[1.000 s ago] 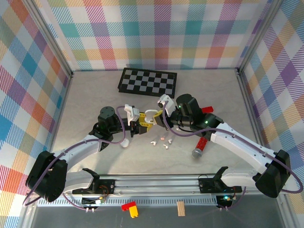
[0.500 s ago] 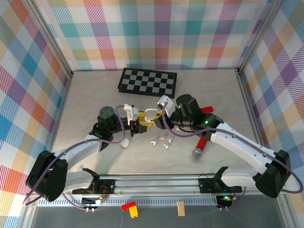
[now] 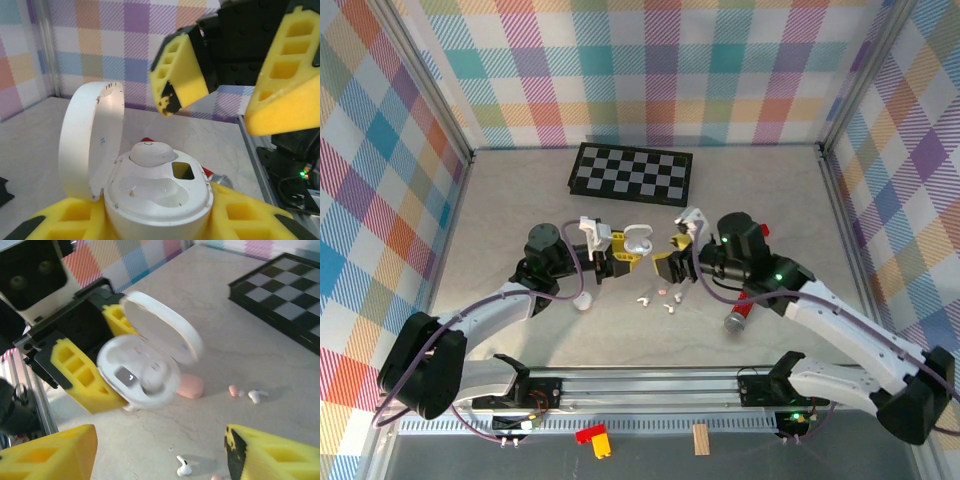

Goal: Insert wireless bluetooth earbuds into charging case

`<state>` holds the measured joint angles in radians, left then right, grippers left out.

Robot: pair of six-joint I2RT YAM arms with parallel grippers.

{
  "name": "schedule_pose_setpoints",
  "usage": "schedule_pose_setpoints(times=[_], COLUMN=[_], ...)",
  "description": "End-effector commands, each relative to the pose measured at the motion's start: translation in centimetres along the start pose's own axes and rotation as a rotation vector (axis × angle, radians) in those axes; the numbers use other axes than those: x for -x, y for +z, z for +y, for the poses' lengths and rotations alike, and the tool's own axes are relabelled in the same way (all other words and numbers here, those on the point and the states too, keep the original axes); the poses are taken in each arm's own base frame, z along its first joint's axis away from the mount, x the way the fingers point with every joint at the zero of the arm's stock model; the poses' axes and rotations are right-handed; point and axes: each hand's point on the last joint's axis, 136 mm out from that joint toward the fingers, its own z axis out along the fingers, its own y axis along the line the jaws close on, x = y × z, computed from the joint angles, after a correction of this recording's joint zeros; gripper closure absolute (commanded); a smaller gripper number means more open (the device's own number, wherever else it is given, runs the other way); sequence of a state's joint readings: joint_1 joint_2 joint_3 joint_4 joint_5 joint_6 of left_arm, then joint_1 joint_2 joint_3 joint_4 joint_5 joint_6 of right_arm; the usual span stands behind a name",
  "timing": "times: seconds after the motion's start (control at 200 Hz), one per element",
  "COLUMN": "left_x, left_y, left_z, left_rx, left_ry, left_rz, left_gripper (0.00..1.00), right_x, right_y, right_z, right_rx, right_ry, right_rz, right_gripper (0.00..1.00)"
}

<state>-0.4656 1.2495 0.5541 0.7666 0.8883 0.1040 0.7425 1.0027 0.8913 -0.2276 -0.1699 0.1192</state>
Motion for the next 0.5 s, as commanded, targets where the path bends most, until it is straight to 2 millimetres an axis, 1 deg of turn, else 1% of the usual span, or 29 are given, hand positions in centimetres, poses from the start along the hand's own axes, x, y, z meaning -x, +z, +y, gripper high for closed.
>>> schedule_pose_setpoints(times=[0.0, 0.03, 0.09, 0.165, 0.255, 0.27, 0.325, 0.365, 0.42, 0.495], left_x=[1.4, 1.3, 1.3, 1.4, 1.8, 1.8, 2.2, 2.3, 2.4, 2.4], left_y=[-0.9, -1.1, -1.5, -1.9, -2.1, -2.1, -2.2, -2.3, -2.3, -2.4], left_z=[0.5, 0.6, 0.8, 0.8, 0.6, 0.6, 0.5, 0.5, 0.4, 0.3], left_rx=[0.041, 0.054, 0.078, 0.097, 0.104, 0.104, 0.106, 0.109, 0.109, 0.110], left_ry=[0.037, 0.038, 0.042, 0.043, 0.046, 0.045, 0.050, 0.051, 0.052, 0.055], left_rz=[-0.054, -0.054, -0.057, -0.063, -0.073, -0.074, -0.082, -0.084, -0.082, -0.077], left_gripper=[0.72, 0.72, 0.72, 0.72, 0.72, 0.72, 0.72, 0.72, 0.72, 0.72], right_x=[-0.2, -0.7, -2.4, -4.8, -7.8, -8.6, -10.6, -11.9, -13.3, -15.5], right_y=[-1.5, -1.8, -2.2, -2.2, -1.7, -1.4, -0.7, -0.2, 0.7, 1.9], right_z=[-1.4, -1.8, -3.0, -4.9, -6.9, -7.2, -8.1, -8.6, -8.6, -8.4], right_rx=[-0.032, -0.045, -0.081, -0.141, -0.199, -0.208, -0.245, -0.272, -0.268, -0.268], right_ry=[0.100, 0.119, 0.179, 0.285, 0.414, 0.446, 0.517, 0.570, 0.635, 0.770], right_rz=[-0.042, -0.033, -0.007, 0.036, 0.103, 0.131, 0.212, 0.267, 0.327, 0.402], right_gripper=[0.27, 0.26, 0.25, 0.25, 0.26, 0.27, 0.29, 0.32, 0.35, 0.39])
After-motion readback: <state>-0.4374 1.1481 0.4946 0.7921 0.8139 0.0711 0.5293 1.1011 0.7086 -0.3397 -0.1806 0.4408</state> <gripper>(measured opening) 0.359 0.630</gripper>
